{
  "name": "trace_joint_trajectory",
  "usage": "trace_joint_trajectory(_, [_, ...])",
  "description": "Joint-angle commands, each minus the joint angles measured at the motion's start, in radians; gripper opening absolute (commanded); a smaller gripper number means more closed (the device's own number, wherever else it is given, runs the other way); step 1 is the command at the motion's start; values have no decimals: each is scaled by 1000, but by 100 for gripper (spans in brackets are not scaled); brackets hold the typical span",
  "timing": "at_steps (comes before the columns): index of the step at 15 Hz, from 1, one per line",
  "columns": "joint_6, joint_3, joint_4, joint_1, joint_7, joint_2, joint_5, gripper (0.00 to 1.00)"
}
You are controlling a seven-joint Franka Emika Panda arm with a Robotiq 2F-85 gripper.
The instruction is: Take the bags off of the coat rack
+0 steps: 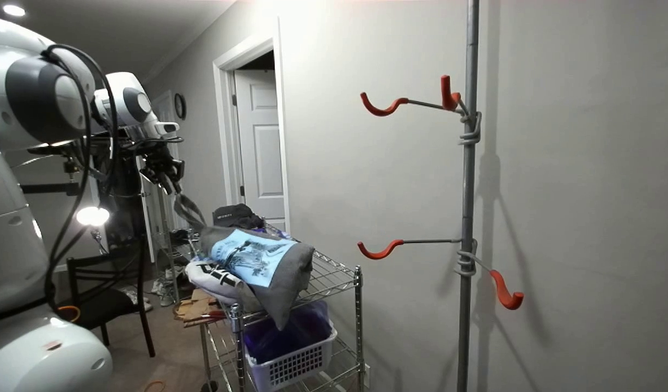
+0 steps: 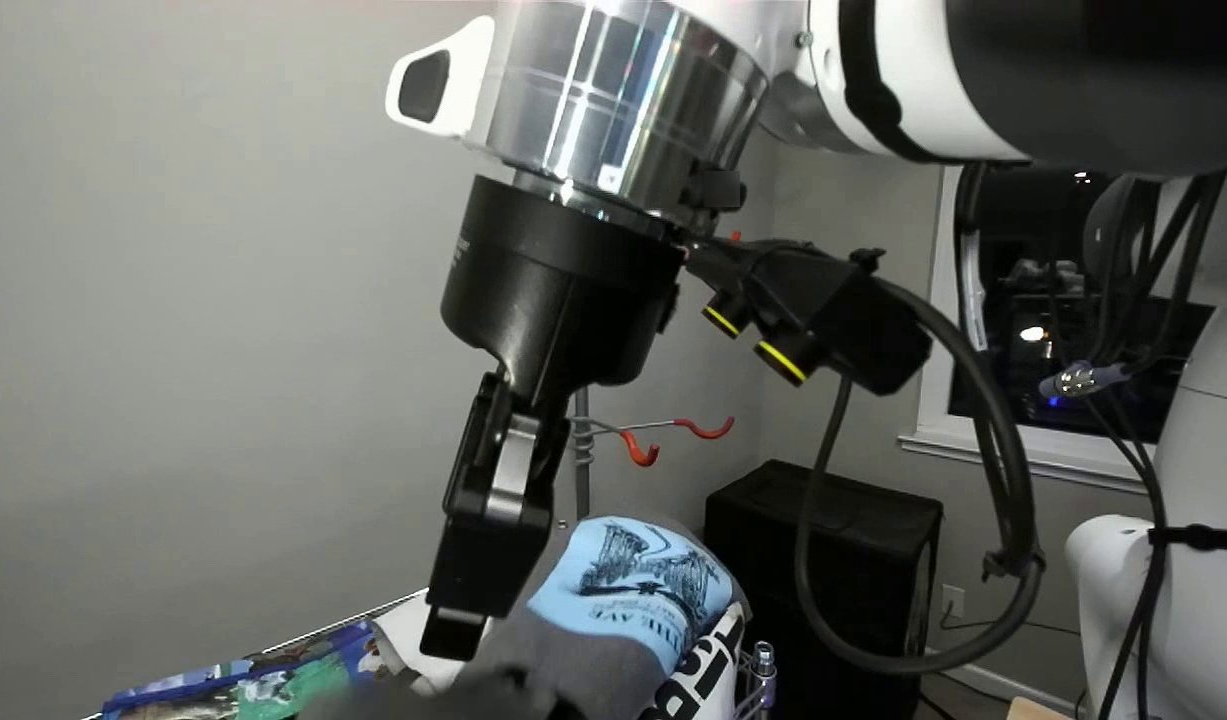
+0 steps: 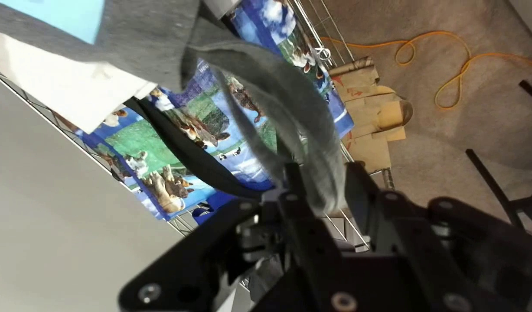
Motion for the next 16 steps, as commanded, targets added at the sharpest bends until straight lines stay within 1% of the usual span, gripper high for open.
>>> trace_joint_trajectory(1, [24,-15,-59,-22,-37,-44,30,62])
trace_joint_trajectory(3, [22,-37,-85,-32,-56,-68,52,76])
trace_joint_trajectory(4, [53,-74,-123,-52,-102,-76,67,81])
trace_joint_trajectory(7, [33,-158,-187,-69,-200,-126,126,100])
trace_joint_trajectory(9, [21,-221,-251,-75,-288,-180,147,100])
trace_joint_trajectory(12, [9,-297,-354,-84,-408,-284,143,100])
trace_joint_trajectory(16, [37,-391,-521,-78,-518,-467,139,100])
